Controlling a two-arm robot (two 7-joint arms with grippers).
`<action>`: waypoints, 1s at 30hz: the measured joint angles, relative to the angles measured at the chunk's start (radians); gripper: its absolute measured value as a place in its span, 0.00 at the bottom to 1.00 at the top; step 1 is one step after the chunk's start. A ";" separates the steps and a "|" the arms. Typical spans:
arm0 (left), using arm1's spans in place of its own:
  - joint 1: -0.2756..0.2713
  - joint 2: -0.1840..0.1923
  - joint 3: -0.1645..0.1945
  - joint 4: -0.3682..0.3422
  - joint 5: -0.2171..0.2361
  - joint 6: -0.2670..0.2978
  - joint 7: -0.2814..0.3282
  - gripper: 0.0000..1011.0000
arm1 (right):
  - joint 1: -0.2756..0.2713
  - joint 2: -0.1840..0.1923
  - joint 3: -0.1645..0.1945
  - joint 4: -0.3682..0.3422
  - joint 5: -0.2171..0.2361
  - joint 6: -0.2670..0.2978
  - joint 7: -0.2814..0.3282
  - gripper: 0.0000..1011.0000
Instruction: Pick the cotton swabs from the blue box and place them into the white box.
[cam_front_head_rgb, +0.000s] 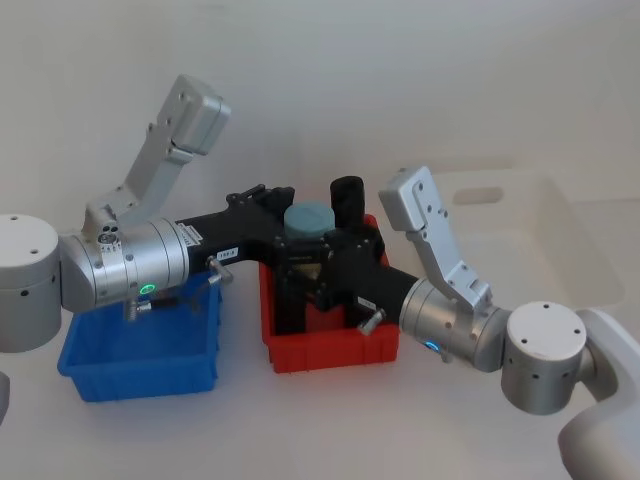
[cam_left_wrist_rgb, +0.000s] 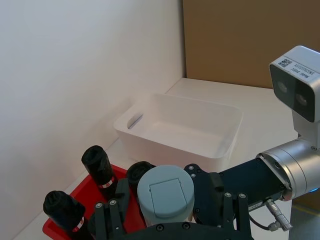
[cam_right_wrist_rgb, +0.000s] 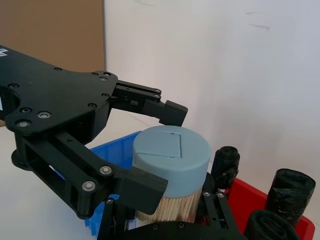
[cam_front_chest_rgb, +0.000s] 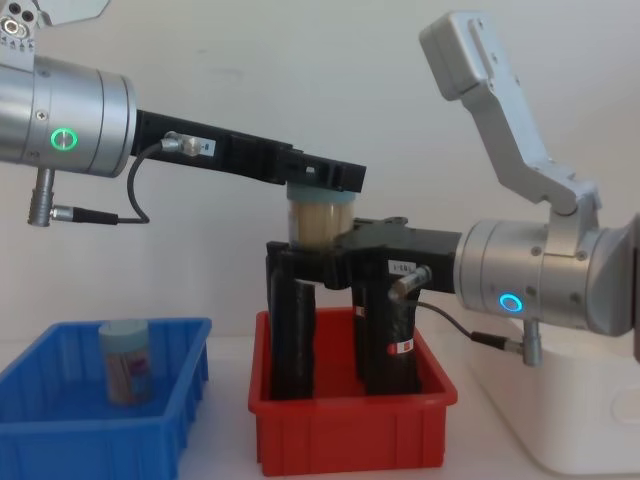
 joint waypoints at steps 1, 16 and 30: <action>0.000 0.000 0.000 0.000 0.000 0.000 0.000 0.99 | -0.001 0.001 0.001 -0.002 0.000 0.000 -0.003 0.64; 0.000 0.000 0.000 0.000 0.000 0.000 0.000 0.99 | -0.062 0.056 0.039 -0.093 0.033 0.001 -0.111 0.64; 0.000 0.000 0.000 0.000 0.000 0.000 0.000 0.99 | -0.129 0.130 0.105 -0.171 0.080 -0.009 -0.262 0.64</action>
